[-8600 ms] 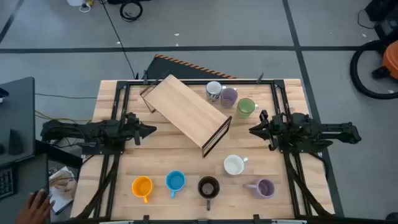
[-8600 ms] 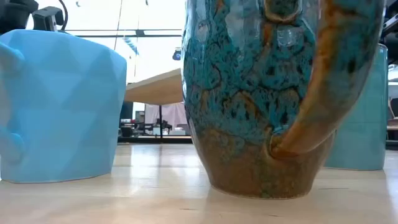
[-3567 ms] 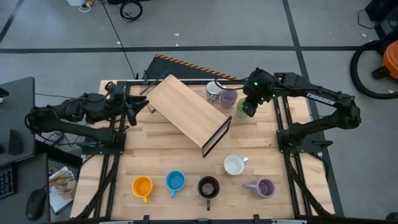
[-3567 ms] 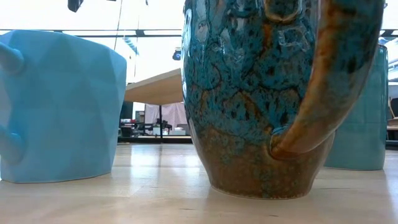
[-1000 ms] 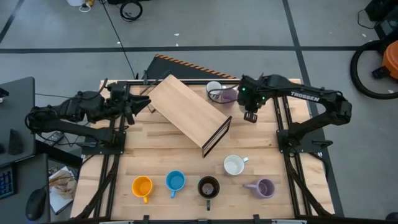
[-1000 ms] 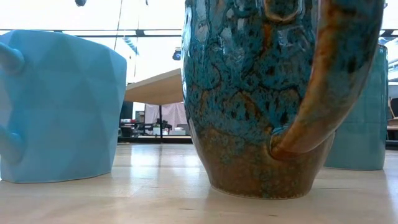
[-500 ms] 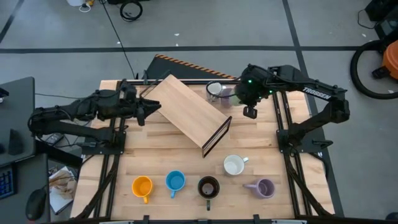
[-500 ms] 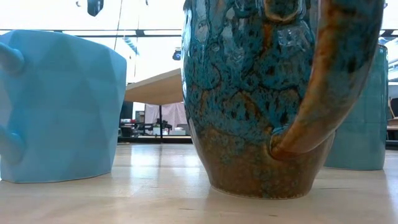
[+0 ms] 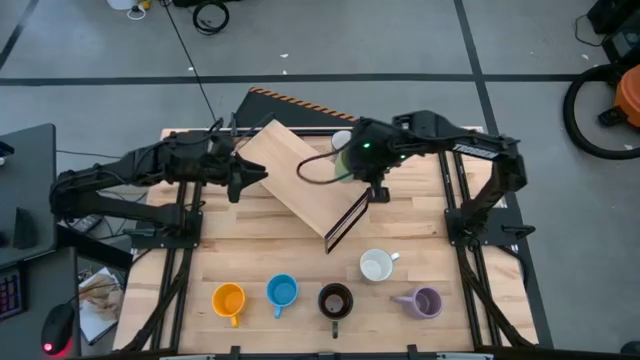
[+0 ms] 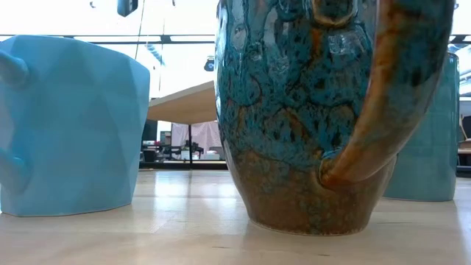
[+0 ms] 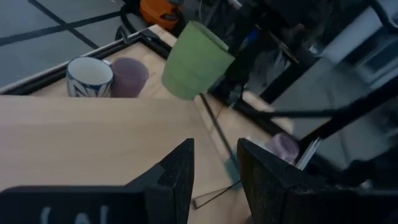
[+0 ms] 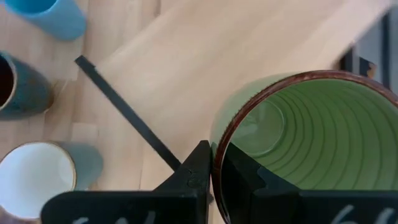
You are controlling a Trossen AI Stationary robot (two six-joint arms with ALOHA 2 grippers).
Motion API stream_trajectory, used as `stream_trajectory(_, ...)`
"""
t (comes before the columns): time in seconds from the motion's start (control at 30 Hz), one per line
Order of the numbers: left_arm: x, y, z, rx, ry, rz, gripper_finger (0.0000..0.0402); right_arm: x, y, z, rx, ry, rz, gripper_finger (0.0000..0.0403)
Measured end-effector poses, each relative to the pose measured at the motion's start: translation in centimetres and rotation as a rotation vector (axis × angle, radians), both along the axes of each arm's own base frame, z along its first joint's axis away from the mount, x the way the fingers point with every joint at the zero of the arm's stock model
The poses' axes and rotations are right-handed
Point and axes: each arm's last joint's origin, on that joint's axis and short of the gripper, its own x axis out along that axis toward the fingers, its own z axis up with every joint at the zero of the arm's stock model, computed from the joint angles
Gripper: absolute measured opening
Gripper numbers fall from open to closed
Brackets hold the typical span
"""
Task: Place coffee mugs
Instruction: Put the green mug on the shelf, then put the top violet mug on the shelf
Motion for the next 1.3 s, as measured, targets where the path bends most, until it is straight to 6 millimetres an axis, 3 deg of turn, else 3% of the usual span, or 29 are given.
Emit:
stream_trajectory(0.17,0.2,0.1,1.3,0.085,0.08,-0.013,0.0127,1.6,0.2,-1.8,0.012,0.076,0.06,0.0032)
stream_trajectory(0.4,-0.5,0.1,1.8,0.105,0.17,-0.02,0.0127,2.3,0.5,-3.5,0.03,0.197,0.118,0.0032)
stream_trajectory(0.7,-0.8,0.0,2.0,0.126,0.195,-0.018,0.0127,2.4,0.5,-3.8,0.037,0.22,0.161,0.0035)
stream_trajectory(1.3,-0.8,0.1,1.9,0.138,0.197,-0.024,0.013,2.2,0.7,-3.6,0.004,0.218,0.211,0.0104)
